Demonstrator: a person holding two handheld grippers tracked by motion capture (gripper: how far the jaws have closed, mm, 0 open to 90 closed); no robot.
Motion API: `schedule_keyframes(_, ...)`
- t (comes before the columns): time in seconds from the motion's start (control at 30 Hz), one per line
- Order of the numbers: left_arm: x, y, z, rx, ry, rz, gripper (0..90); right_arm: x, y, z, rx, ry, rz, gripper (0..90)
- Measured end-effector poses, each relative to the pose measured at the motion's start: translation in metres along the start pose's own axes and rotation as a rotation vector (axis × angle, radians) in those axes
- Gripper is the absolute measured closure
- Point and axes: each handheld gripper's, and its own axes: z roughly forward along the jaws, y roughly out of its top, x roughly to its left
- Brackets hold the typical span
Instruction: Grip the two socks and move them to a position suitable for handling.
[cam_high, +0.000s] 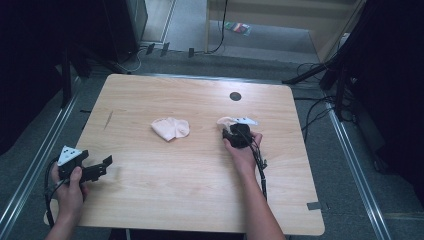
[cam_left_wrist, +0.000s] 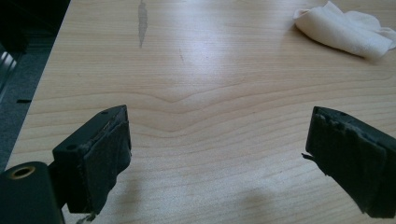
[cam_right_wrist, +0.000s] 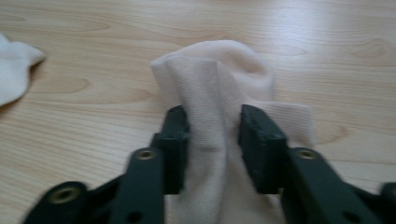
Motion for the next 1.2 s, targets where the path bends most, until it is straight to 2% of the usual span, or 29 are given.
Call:
schedule_keyframes(0.07, 0.000, 0.000, 0.000, 0.000, 0.001, 0.000, 7.1, 0.000, -0.003, 0.000, -0.015, -0.037, -0.014, 79.5)
schedule_keyframes(0.13, 0.000, 0.000, 0.000, 0.000, 0.000, -0.001, 7.0, -0.001, -0.005, -0.001, -0.026, -0.051, -0.008, 84.9)
schedule_keyframes(0.17, 0.000, 0.000, 0.000, -0.001, 0.001, -0.004, 7.0, -0.001, -0.005, -0.001, -0.026, -0.051, -0.008, 84.9)
schedule_keyframes(0.23, 0.000, 0.000, 0.000, -0.002, 0.002, -0.004, 7.1, -0.005, -0.004, -0.003, -0.024, -0.023, 0.039, 86.2)
schedule_keyframes(0.27, 0.000, 0.000, 0.000, -0.002, 0.002, -0.004, 7.1, -0.006, -0.003, -0.005, -0.028, -0.019, 0.043, 86.4)
schedule_keyframes(0.43, 0.000, 0.000, 0.000, -0.006, 0.014, -0.009, 7.1, -0.010, 0.001, -0.029, -0.098, -0.024, 0.082, 86.5)
schedule_keyframes(0.53, -0.001, 0.000, 0.000, -0.007, 0.020, -0.003, 7.0, -0.006, 0.007, -0.047, -0.127, -0.016, 0.077, 86.5)
schedule_keyframes(0.67, -0.003, -0.001, -0.001, -0.012, 0.032, 0.014, 7.0, -0.002, 0.012, -0.072, -0.153, 0.027, 0.084, 86.5)
schedule_keyframes(0.73, -0.004, 0.000, -0.002, -0.009, 0.045, 0.022, 7.0, 0.001, 0.012, -0.083, -0.172, 0.038, 0.072, 86.5)
schedule_keyframes(0.8, -0.004, 0.000, -0.002, -0.009, 0.052, 0.025, 7.0, 0.004, 0.009, -0.093, -0.195, 0.039, 0.056, 86.5)
schedule_keyframes(0.9, -0.008, 0.002, -0.005, -0.014, 0.086, 0.047, 7.0, 0.008, 0.001, -0.104, -0.207, 0.060, 0.044, 86.5)
schedule_keyframes(1.0, -0.010, 0.003, -0.006, -0.020, 0.089, 0.050, 7.0, 0.010, -0.004, -0.110, -0.211, 0.081, 0.058, 86.5)
schedule_keyframes(1.03, -0.015, 0.005, -0.007, -0.027, 0.103, 0.062, 7.0, 0.011, -0.010, -0.117, -0.213, 0.094, 0.068, 86.5)
schedule_keyframes(1.2, -0.031, 0.007, -0.009, -0.038, 0.073, 0.077, 7.0, 0.018, -0.023, -0.128, -0.207, 0.101, 0.061, 86.4)
